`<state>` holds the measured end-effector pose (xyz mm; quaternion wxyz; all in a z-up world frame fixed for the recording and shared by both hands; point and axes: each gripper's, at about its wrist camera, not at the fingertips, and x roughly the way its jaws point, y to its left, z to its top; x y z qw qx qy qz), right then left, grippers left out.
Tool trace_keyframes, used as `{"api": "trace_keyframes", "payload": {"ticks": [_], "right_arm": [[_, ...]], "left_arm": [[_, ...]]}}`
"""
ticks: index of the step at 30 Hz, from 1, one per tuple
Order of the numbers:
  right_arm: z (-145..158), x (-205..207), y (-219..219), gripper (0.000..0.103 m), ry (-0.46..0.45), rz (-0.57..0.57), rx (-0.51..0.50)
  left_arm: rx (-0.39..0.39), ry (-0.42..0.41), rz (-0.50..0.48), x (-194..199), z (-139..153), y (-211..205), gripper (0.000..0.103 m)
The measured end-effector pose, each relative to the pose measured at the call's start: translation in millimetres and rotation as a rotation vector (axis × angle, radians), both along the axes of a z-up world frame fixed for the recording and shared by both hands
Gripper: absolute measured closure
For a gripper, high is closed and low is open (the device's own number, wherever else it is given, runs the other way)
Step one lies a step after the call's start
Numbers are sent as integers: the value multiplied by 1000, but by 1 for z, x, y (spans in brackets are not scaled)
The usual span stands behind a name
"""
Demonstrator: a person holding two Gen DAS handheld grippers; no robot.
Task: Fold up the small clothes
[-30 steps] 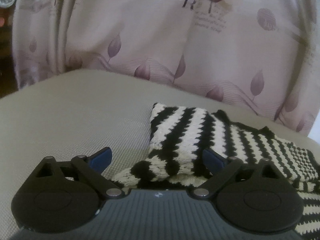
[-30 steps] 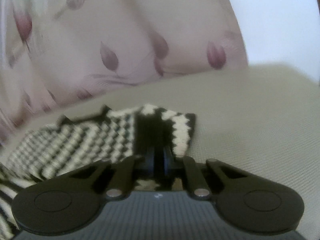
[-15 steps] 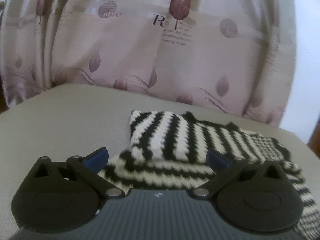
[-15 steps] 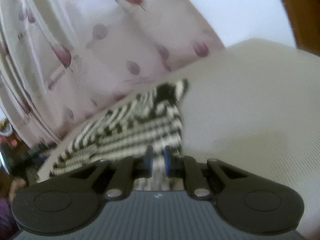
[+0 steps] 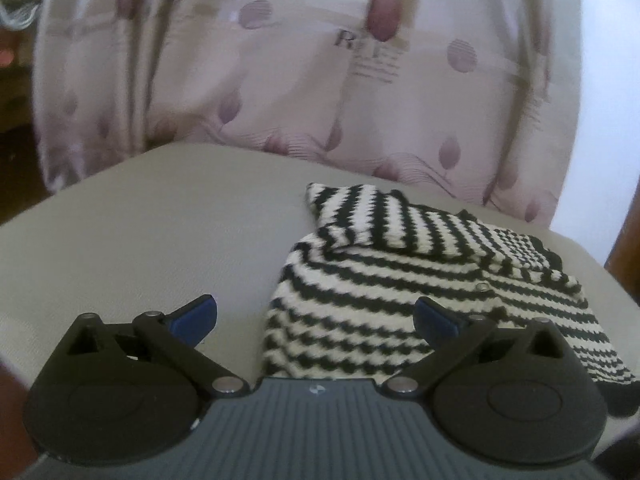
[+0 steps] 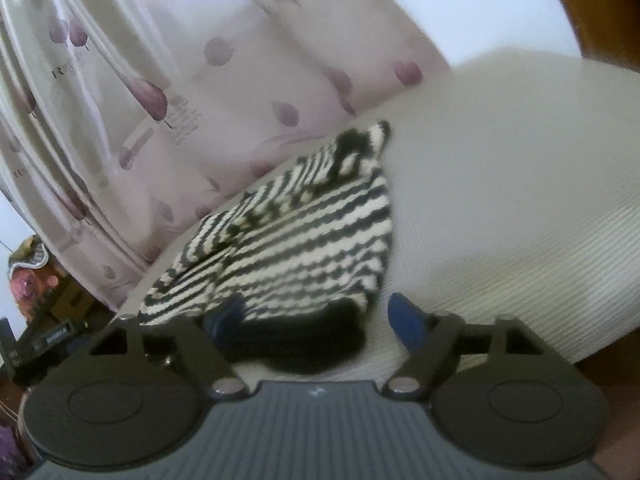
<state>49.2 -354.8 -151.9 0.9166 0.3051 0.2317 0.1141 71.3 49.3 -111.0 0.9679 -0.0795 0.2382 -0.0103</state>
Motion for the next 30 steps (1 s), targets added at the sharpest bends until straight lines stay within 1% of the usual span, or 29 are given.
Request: {"api": "trace_keyframes", "payload": {"ticks": [3, 4, 5, 6, 7, 8, 9, 10, 14, 16, 17, 20, 23, 24, 25, 27, 30], "right_arm": [[-4, 11, 7, 25, 45, 17, -1], [-6, 16, 11, 28, 65, 29, -4], [-7, 18, 16, 30, 66, 31, -16], [-6, 20, 21, 40, 63, 41, -32], [-6, 23, 26, 65, 68, 55, -45], [-8, 27, 28, 75, 86, 56, -51], [-11, 28, 30, 77, 100, 50, -45], [-12, 28, 30, 79, 90, 44, -33], [-14, 27, 30, 80, 94, 35, -22], [-14, 25, 30, 80, 94, 32, -20], [-14, 26, 29, 80, 95, 29, -14], [-14, 27, 27, 80, 103, 27, 4], [-15, 29, 26, 80, 117, 19, 35], [-16, 29, 25, 80, 118, 19, 43], [-16, 29, 25, 80, 118, 16, 47], [-17, 28, 26, 80, 119, 6, 57], [-17, 28, 27, 80, 118, -2, 51]], "left_arm": [[5, 25, 2, 0, -4, 10, 0], [14, 30, -5, 0, -5, 12, 0], [34, 34, -5, 1, -6, 12, 0], [55, 38, 3, 1, -8, 12, 0], [65, 42, 4, 1, -9, 13, 0], [66, 52, 0, 3, -11, 14, 0], [59, 67, -3, 5, -14, 16, 0], [45, 80, -8, 6, -16, 18, 0], [-19, 120, -26, 14, -25, 22, 0], [-50, 147, -50, 19, -31, 21, 5], [-54, 159, -61, 21, -33, 20, 6], [4, 151, -85, 22, -36, 11, 6], [53, 146, -103, 23, -38, 2, 11], [69, 145, -106, 24, -38, -1, 18], [84, 141, -110, 23, -39, -3, 26], [107, 134, -111, 23, -38, -7, 37], [118, 132, -116, 24, -38, -10, 38]]}}
